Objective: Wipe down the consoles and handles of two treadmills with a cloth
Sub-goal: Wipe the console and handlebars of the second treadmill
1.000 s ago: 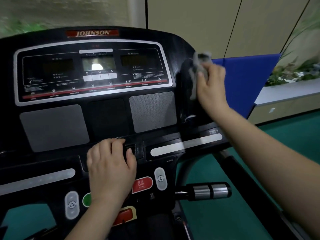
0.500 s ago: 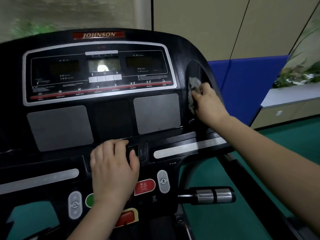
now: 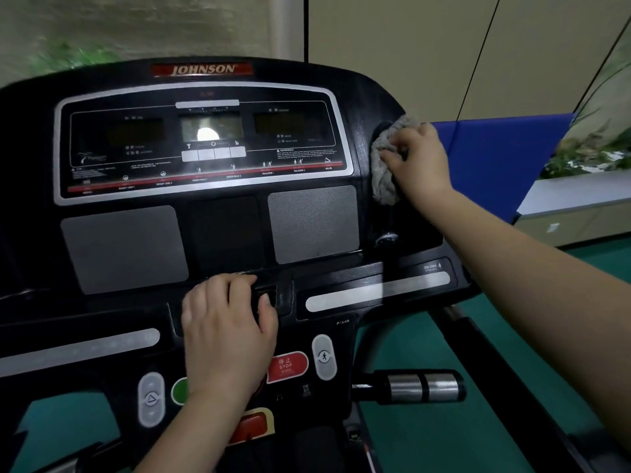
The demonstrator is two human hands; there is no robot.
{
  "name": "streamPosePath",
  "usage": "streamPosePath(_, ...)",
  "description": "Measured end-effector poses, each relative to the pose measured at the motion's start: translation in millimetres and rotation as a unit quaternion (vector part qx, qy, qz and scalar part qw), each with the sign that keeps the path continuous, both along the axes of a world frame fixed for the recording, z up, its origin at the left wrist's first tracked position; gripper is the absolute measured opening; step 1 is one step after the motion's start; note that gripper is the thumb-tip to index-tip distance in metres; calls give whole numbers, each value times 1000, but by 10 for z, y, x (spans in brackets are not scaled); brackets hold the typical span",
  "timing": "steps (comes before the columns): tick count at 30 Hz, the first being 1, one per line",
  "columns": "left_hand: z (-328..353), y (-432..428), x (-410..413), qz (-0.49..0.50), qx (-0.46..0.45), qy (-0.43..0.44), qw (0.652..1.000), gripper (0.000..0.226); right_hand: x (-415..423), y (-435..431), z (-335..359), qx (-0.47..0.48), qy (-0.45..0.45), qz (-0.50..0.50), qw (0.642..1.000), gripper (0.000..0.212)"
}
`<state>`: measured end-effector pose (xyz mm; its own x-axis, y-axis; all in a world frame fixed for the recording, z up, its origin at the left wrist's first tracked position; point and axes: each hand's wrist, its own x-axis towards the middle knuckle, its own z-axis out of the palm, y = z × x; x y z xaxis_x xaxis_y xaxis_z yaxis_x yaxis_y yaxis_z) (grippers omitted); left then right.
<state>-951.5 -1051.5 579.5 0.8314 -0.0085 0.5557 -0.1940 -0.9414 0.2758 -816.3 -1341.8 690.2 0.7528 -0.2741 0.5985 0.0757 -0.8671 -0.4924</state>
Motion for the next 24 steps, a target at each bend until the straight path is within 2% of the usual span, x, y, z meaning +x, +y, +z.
streamPosePath(5,-4,-3,4,-1,-1,-2,1000,34,-189,-68,-185,-128,78,4,989,26)
streamPosePath(7,-4,-4,1,-2,-2,-6,1000,34,-342,-93,-334,-208,159,23,965,29)
streamPosePath(9,-7,-6,-4,-4,-2,-9,1000,34,-477,-132,-427,-249,230,43,940,31)
streamPosePath(11,-6,-7,-7,-3,-5,-12,1000,34,-585,-179,-402,-242,225,60,942,34)
streamPosePath(14,-8,-10,-8,-1,-7,-21,1000,34,-664,-248,-326,-240,105,93,961,42)
streamPosePath(15,-7,-12,-7,-2,-8,-24,1000,34,-664,-269,-310,-239,98,116,959,45)
streamPosePath(19,-13,-13,-6,-5,-7,-28,1000,33,-597,-223,-337,-234,244,151,929,59)
streamPosePath(24,-15,-15,-8,-3,-5,-24,1000,33,-550,-157,-311,-205,344,118,909,54)
